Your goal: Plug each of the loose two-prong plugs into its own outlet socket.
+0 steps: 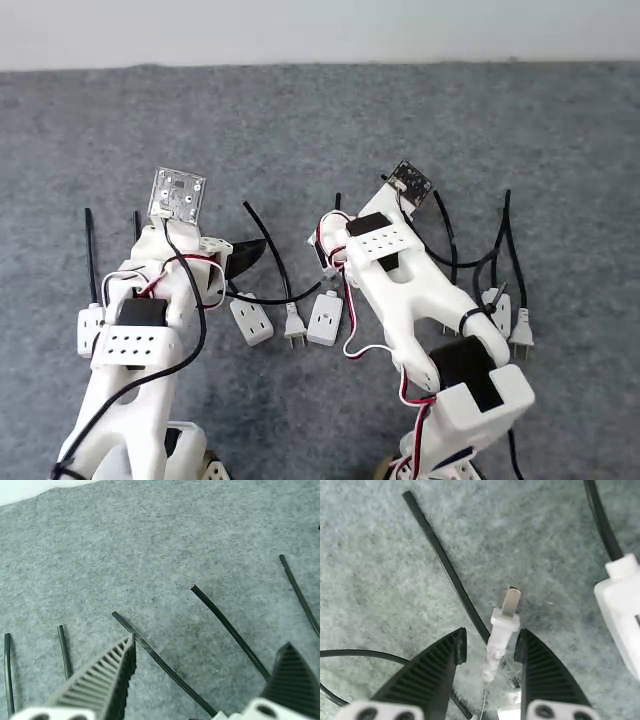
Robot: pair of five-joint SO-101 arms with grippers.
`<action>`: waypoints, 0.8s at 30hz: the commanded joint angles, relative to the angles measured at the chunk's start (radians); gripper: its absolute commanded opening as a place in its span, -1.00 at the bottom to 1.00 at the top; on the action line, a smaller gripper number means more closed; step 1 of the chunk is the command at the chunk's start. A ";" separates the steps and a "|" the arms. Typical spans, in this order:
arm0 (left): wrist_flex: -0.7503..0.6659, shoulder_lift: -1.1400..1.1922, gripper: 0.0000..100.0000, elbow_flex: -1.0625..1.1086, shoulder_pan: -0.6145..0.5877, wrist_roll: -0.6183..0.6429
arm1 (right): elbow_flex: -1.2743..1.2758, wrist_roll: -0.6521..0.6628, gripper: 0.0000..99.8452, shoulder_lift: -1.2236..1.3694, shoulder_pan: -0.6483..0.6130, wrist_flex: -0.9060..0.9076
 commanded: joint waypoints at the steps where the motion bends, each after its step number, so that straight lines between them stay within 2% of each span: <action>1: -0.034 -0.005 -0.18 -0.033 0.005 0.005 | -0.038 -0.012 -0.67 -0.008 0.012 -0.012; 24: -0.034 -0.003 -0.18 -0.033 0.005 0.005 | -0.028 -0.012 -0.67 0.093 0.027 -0.013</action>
